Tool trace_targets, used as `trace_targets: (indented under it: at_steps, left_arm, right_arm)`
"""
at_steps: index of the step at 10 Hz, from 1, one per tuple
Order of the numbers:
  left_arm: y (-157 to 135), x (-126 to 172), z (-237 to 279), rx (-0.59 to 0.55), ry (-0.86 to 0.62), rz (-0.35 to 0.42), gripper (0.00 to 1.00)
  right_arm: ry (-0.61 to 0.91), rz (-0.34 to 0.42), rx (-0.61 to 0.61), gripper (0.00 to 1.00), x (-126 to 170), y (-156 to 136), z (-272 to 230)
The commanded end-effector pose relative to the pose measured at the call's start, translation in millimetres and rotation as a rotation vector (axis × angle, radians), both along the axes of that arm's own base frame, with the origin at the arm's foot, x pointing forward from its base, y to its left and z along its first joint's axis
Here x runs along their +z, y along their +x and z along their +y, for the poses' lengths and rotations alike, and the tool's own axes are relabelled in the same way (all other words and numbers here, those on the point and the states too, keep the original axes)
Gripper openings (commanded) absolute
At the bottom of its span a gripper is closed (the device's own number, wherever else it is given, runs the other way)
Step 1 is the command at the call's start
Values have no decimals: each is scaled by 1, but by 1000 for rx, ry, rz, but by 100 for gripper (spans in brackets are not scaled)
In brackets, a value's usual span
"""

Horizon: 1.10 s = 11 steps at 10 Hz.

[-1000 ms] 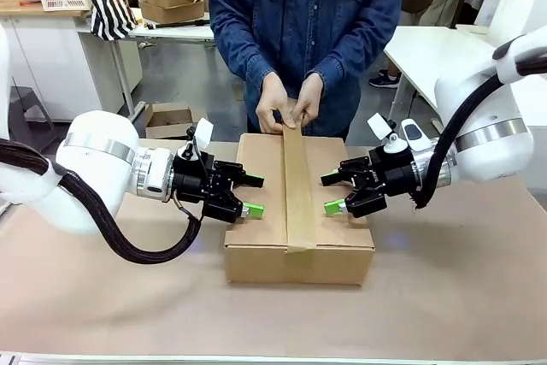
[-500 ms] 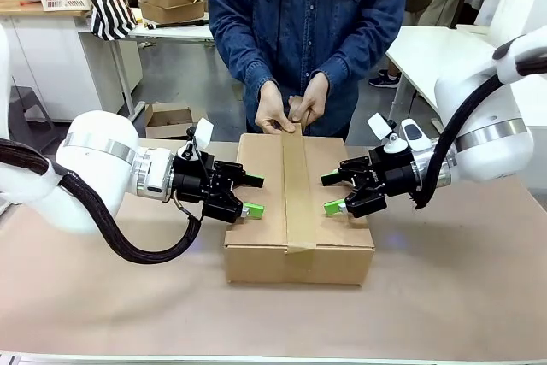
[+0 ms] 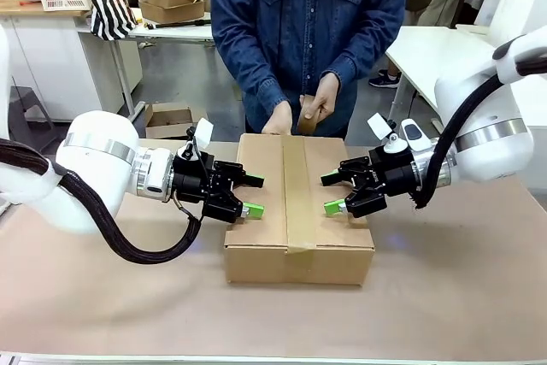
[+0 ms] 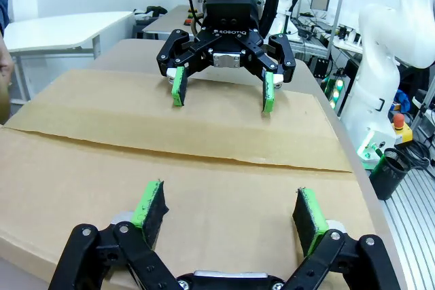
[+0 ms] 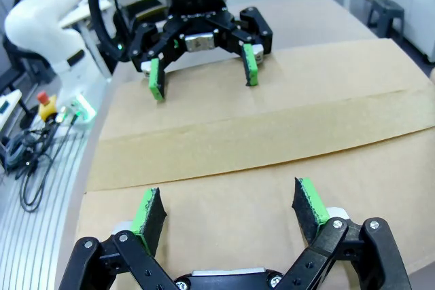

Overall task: Pack the gift set into the box.
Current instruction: Press and hold the closed box until the human finishes sealing it.

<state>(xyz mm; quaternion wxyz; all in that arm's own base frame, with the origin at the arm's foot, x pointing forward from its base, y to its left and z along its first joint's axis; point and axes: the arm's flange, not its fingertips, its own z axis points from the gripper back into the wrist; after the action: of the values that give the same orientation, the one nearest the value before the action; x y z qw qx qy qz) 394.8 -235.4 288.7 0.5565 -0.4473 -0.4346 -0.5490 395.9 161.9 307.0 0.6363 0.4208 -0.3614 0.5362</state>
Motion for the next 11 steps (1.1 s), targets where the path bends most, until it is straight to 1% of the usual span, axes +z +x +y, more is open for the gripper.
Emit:
trace_targets:
  at_steps: [1,11]
  left_arm:
    - [0,-4,1,2,-1,10,100]
    - [0,-4,1,2,-1,10,100]
  right_arm:
    - [-3,16,-10,100,-5,-2,-1]
    - [-3,16,-10,100,-5,-2,-1]
